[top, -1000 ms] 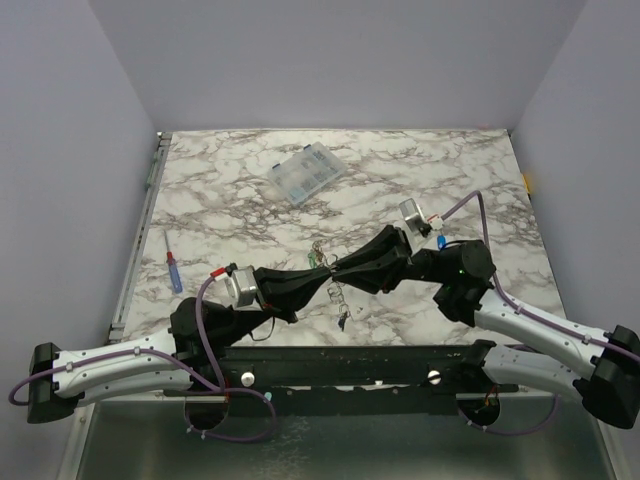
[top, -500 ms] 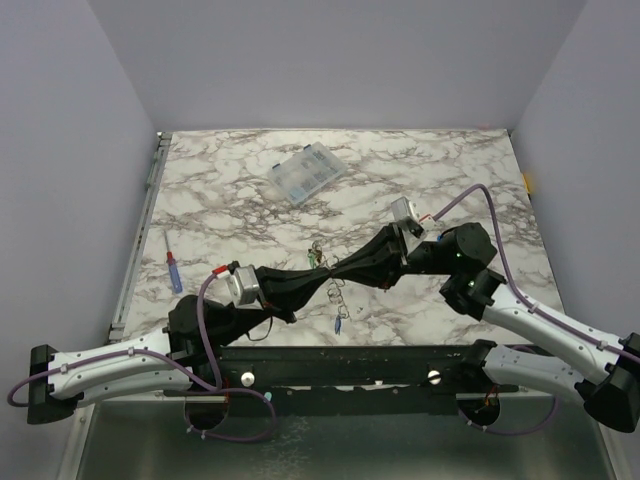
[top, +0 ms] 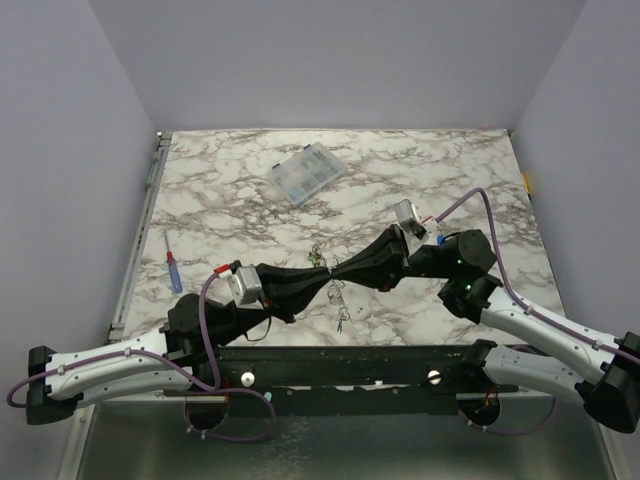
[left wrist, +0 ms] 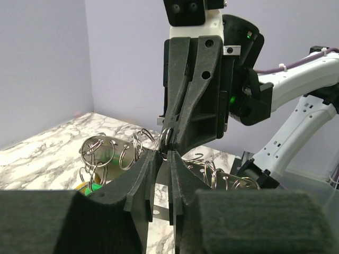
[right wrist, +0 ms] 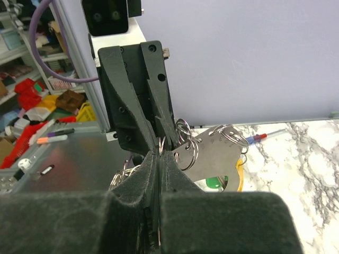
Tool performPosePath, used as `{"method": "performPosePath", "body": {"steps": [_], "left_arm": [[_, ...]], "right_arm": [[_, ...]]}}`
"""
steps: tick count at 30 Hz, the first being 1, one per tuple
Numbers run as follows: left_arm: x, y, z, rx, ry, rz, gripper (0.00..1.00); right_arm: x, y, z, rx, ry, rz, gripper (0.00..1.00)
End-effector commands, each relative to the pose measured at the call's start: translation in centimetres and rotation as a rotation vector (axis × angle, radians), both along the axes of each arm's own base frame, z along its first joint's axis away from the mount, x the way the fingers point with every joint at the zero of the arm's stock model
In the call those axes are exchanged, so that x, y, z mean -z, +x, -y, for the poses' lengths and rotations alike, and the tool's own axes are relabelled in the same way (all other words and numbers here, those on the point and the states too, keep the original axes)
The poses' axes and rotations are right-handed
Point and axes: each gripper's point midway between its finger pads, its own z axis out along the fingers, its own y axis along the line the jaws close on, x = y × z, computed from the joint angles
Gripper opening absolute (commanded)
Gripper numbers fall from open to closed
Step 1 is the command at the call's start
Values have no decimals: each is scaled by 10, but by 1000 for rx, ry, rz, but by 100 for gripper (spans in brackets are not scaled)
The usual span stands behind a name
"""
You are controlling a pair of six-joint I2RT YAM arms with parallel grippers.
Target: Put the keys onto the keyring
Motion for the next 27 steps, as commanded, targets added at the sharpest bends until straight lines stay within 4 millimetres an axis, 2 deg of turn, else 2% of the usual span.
{"method": "performPosePath", "body": {"steps": [1, 7, 13, 22, 24, 27], "left_arm": [[-20, -8, -3, 33, -31, 35, 23], [-30, -12, -4, 51, -56, 50, 24], [-32, -14, 0, 66, -62, 61, 20], [-34, -13, 3, 65, -80, 78, 20], [-33, -11, 5, 59, -80, 77, 17], [-32, -10, 7, 51, -84, 80, 3]], "right_arm": [[-19, -12, 2, -43, 115, -58, 1], [-28, -18, 4, -98, 207, -124, 1], [-27, -21, 3, -138, 227, -151, 1], [-24, -21, 1, -151, 218, -159, 1], [-23, -21, 0, -157, 209, -160, 1], [-19, -22, -2, -171, 191, -160, 1]]}}
